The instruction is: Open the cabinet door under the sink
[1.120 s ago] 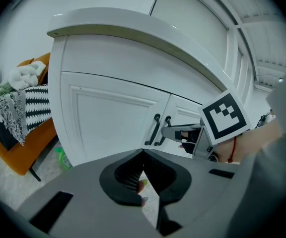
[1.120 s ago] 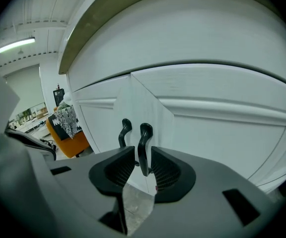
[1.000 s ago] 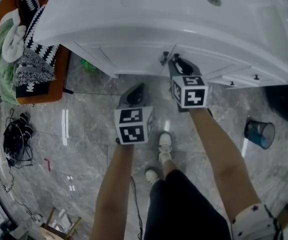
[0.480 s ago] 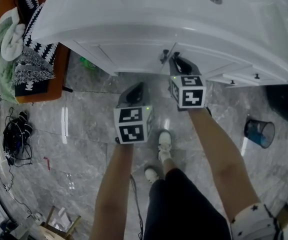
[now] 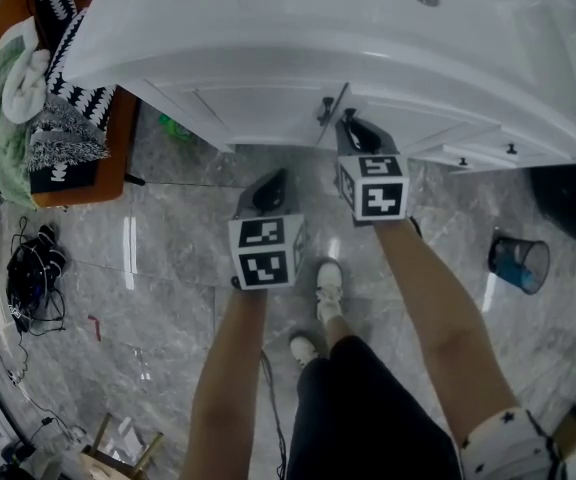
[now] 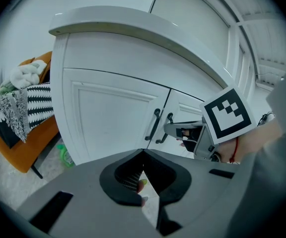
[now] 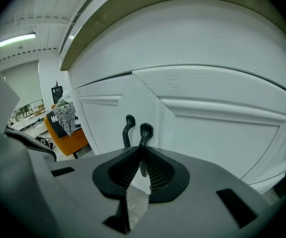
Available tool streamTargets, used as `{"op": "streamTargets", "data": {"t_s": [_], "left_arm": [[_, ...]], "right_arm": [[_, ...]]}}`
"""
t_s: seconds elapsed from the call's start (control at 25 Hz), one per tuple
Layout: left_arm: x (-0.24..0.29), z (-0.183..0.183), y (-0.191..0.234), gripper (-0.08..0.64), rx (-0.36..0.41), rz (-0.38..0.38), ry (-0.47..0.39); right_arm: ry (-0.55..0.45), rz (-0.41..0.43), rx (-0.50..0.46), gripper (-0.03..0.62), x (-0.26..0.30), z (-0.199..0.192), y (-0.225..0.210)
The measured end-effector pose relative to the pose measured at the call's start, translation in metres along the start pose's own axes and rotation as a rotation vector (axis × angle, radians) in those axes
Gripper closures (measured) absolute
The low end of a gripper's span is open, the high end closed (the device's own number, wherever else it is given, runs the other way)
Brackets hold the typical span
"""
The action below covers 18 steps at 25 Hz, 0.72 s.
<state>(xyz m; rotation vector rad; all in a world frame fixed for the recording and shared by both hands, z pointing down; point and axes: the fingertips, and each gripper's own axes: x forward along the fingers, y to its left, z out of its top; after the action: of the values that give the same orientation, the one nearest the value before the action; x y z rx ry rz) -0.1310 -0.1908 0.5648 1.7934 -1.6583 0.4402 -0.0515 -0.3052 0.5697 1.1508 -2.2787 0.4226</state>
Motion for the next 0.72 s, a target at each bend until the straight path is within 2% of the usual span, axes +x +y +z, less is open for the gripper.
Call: {"op": "streamTargets", "data": {"t_s": [0.72], "left_arm": [[-0.01,-0.004,-0.008,0.555,0.006,0.008,-0.003]], "right_arm": [[-0.009,-0.005,0.003,0.543,-0.019,-0.016,0.005]]}}
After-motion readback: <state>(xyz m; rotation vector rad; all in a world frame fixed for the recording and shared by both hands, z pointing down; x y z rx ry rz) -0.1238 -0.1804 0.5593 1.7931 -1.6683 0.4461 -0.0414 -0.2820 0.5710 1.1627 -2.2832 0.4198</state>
